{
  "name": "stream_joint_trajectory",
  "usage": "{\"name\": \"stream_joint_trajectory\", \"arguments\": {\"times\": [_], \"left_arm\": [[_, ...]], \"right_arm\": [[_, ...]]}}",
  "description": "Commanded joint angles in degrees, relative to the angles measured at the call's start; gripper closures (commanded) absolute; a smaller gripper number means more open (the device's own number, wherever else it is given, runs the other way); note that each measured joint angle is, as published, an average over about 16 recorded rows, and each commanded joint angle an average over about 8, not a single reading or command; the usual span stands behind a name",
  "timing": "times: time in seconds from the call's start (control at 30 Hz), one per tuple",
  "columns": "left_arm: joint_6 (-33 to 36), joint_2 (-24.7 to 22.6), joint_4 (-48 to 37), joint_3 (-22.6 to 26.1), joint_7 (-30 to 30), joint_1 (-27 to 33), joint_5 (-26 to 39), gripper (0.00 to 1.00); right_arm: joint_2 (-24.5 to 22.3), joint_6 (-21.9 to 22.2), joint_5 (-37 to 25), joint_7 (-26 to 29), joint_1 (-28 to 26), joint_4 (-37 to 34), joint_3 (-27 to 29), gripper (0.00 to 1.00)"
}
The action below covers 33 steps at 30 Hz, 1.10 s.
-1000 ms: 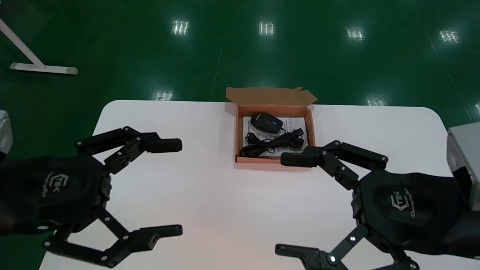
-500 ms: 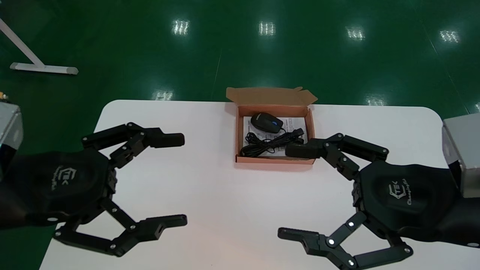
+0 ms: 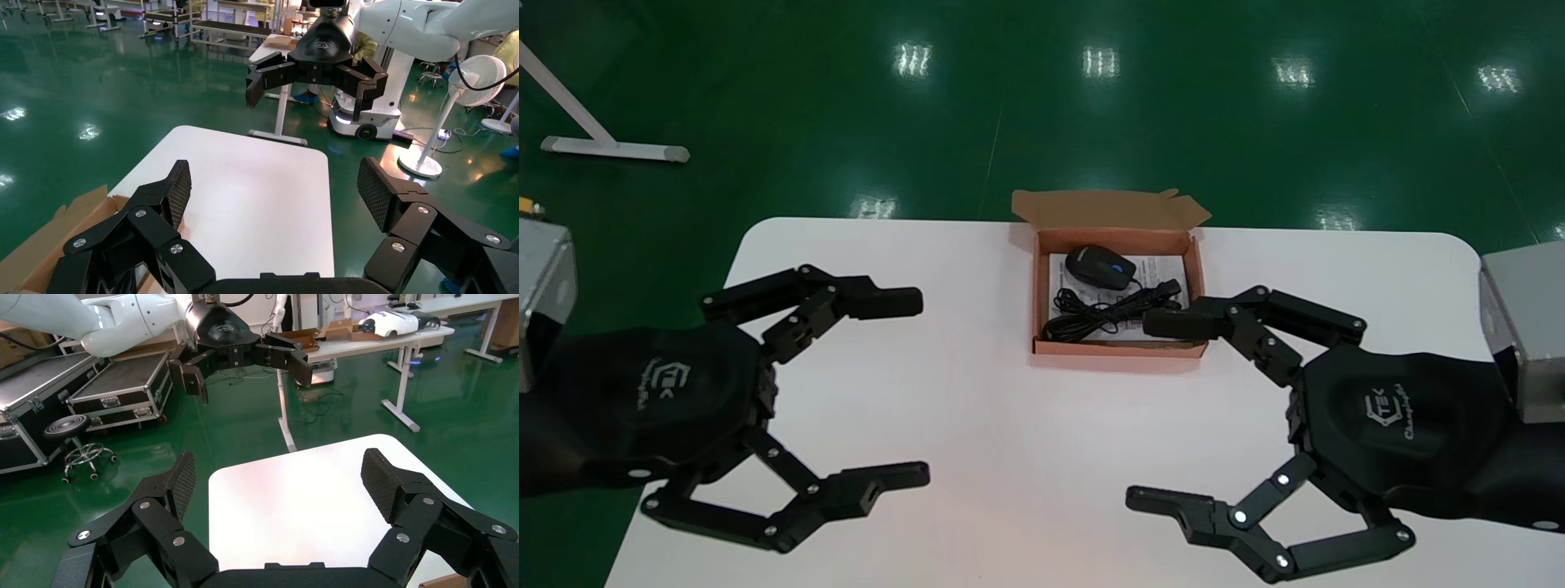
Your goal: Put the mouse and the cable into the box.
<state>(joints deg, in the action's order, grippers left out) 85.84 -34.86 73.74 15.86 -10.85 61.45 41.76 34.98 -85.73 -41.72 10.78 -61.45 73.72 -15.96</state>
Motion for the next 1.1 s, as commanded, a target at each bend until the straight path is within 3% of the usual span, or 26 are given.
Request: {"name": "stream_joint_trajectory", "arguments": {"times": [0.03,1.1], "left_arm": [[0.0,0.0,0.0,0.0,0.0,0.0,0.0,0.00],[-0.2,-0.1,-0.2,0.2,0.1,0.1,0.1,0.00]], "right_arm": [[0.0,0.0,0.0,0.0,0.0,0.0,0.0,0.00],[0.0,0.1,-0.2,-0.2,-0.2,-0.3,-0.1,0.00]]}}
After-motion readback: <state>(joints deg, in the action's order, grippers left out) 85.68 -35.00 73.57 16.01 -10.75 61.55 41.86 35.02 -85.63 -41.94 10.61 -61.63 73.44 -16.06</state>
